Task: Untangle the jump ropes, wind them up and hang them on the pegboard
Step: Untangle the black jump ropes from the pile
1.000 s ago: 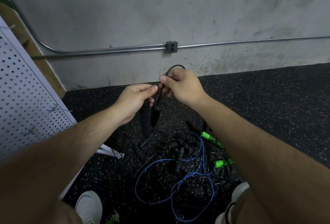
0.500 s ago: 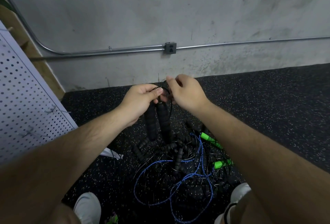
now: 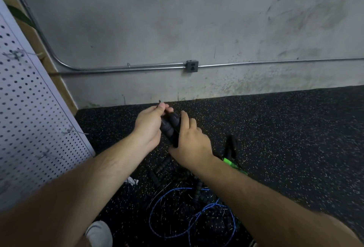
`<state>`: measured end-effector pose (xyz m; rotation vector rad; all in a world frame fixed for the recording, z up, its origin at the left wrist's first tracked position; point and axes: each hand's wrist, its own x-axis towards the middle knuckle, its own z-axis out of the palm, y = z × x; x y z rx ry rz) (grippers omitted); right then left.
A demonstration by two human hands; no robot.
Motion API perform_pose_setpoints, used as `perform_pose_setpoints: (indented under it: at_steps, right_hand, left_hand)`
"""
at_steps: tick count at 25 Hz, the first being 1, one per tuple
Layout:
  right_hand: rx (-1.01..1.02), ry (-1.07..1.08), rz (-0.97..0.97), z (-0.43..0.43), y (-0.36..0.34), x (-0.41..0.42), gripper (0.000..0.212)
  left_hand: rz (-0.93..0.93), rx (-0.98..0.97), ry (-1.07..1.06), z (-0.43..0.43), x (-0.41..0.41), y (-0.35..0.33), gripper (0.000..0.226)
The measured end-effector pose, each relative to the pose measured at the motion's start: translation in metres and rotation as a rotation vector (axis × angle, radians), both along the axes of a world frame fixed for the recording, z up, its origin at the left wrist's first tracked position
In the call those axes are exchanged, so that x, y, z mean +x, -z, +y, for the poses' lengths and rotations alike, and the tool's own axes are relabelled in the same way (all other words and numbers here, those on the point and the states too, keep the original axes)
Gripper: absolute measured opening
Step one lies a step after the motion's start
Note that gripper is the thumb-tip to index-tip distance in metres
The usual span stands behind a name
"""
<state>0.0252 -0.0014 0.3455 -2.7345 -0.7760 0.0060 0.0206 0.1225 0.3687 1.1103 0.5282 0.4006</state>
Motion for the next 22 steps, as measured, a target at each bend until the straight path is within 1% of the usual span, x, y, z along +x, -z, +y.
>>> perform_pose_setpoints:
  at_steps: [2, 3, 4, 5, 6, 7, 8, 9, 10, 11, 12, 13, 14, 15, 16, 18, 20, 22]
  right_hand:
    - [-0.031, -0.012, -0.02, 0.0, -0.002, 0.006, 0.106]
    - [-0.05, -0.038, -0.029, -0.001, -0.004, 0.008, 0.1]
    - [-0.072, -0.067, -0.044, -0.002, -0.006, 0.011, 0.095]
    - [-0.097, -0.103, -0.066, -0.003, -0.007, 0.014, 0.089]
    - [-0.129, -0.14, -0.086, -0.004, -0.007, 0.017, 0.085]
    - [-0.168, -0.173, -0.098, -0.005, -0.007, 0.02, 0.082]
    - [-0.21, -0.202, -0.101, -0.006, -0.007, 0.023, 0.081]
    - [-0.246, -0.231, -0.103, -0.007, -0.006, 0.026, 0.082]
    - [-0.269, -0.261, -0.112, -0.007, -0.005, 0.029, 0.084]
    - [-0.276, -0.292, -0.129, -0.007, -0.003, 0.03, 0.084]
    - [-0.272, -0.322, -0.151, -0.007, -0.002, 0.03, 0.083]
    - [-0.265, -0.354, -0.171, -0.007, 0.0, 0.028, 0.082]
    - [-0.262, -0.388, -0.192, -0.006, 0.001, 0.026, 0.082]
    - [-0.263, -0.417, -0.209, -0.005, 0.002, 0.024, 0.082]
    - [-0.261, -0.436, -0.214, -0.003, 0.002, 0.022, 0.082]
    - [-0.241, -0.442, -0.2, 0.0, 0.003, 0.019, 0.085]
    - [-0.242, -0.385, -0.214, 0.0, 0.003, 0.019, 0.091]
    - [-0.239, -0.271, -0.233, -0.004, 0.004, 0.022, 0.095]
  left_hand:
    - [0.009, -0.049, 0.001, 0.001, -0.004, 0.001, 0.021]
    - [0.045, -0.044, 0.03, 0.004, -0.006, 0.002, 0.022]
    - [0.131, 0.041, 0.077, 0.009, -0.008, 0.004, 0.025]
    - [0.266, 0.253, 0.153, 0.016, -0.011, 0.007, 0.032]
    - [0.422, 0.555, 0.228, 0.023, -0.016, 0.009, 0.038]
    - [0.548, 0.897, 0.254, 0.032, -0.023, 0.01, 0.041]
    - [0.578, 1.225, 0.237, 0.04, -0.029, 0.01, 0.036]
    - [0.499, 1.447, 0.242, 0.047, -0.035, 0.01, 0.023]
    - [0.375, 1.567, 0.318, 0.055, -0.04, 0.011, 0.02]
    - [0.282, 1.626, 0.445, 0.061, -0.044, 0.013, 0.038]
    - [0.241, 1.67, 0.586, 0.063, -0.048, 0.016, 0.057]
    - [0.243, 1.732, 0.679, 0.063, -0.051, 0.022, 0.075]
    - [0.247, 1.806, 0.701, 0.061, -0.053, 0.028, 0.087]
    - [0.24, 1.875, 0.669, 0.059, -0.053, 0.033, 0.092]
    - [0.231, 1.928, 0.625, 0.057, -0.052, 0.038, 0.09]
    - [0.184, 1.995, 0.55, 0.05, -0.049, 0.041, 0.072]
    - [0.169, 1.983, 0.498, 0.051, -0.047, 0.038, 0.057]
    - [0.204, 1.917, 0.459, 0.055, -0.046, 0.036, 0.051]
